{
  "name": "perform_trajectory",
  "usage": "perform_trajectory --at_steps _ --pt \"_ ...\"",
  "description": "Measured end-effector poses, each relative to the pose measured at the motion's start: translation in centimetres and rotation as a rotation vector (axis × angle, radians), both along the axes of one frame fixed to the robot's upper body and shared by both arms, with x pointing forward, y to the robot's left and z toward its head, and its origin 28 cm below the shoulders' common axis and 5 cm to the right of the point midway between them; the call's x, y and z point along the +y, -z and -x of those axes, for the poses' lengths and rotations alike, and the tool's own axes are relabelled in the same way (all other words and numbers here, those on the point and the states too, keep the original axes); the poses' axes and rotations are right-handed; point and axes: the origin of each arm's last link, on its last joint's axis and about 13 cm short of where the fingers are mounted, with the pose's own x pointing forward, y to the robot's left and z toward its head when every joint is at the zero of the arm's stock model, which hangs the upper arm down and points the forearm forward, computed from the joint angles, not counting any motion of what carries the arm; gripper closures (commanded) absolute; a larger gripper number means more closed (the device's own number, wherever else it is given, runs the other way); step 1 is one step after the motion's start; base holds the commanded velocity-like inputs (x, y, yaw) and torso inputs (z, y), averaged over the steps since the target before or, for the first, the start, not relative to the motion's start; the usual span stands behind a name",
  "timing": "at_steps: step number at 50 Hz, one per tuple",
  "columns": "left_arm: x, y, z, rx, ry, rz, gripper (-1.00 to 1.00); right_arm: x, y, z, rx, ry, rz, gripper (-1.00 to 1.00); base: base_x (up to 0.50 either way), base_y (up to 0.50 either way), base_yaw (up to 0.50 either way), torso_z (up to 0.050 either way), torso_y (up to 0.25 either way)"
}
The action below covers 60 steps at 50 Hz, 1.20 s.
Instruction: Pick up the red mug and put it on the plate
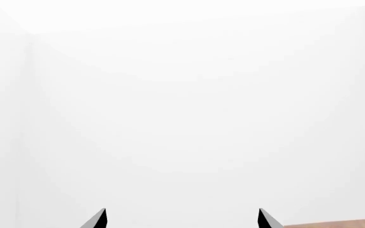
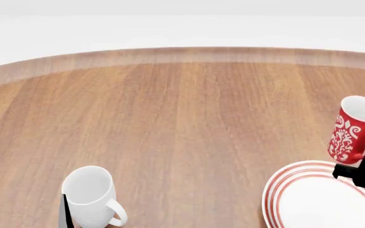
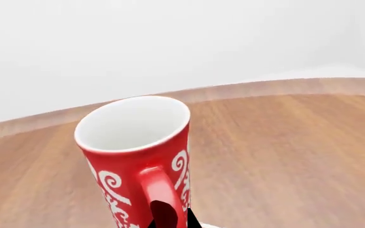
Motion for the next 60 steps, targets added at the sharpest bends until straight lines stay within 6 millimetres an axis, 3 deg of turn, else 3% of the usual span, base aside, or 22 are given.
perform_trajectory --at_steps 17,46,60 --pt "0.0 0.0 0.0 0.0 0.0 0.0 -1.0 0.6 0.7 0.1 0.006 0.01 0.093 1.0 0.0 0.0 0.0 0.0 0.0" --pt "0.0 0.0 0.0 -0.01 -0.013 0.005 -1.0 0.8 1.9 0.7 0.044 0.057 0.069 1.0 0.0 0.0 0.0 0.0 0.0" --pt "0.0 0.0 0.0 -0.015 -0.014 0.01 -1.0 0.7 2.2 1.0 0.061 0.062 0.068 1.0 0.0 0.0 0.0 0.0 -0.144"
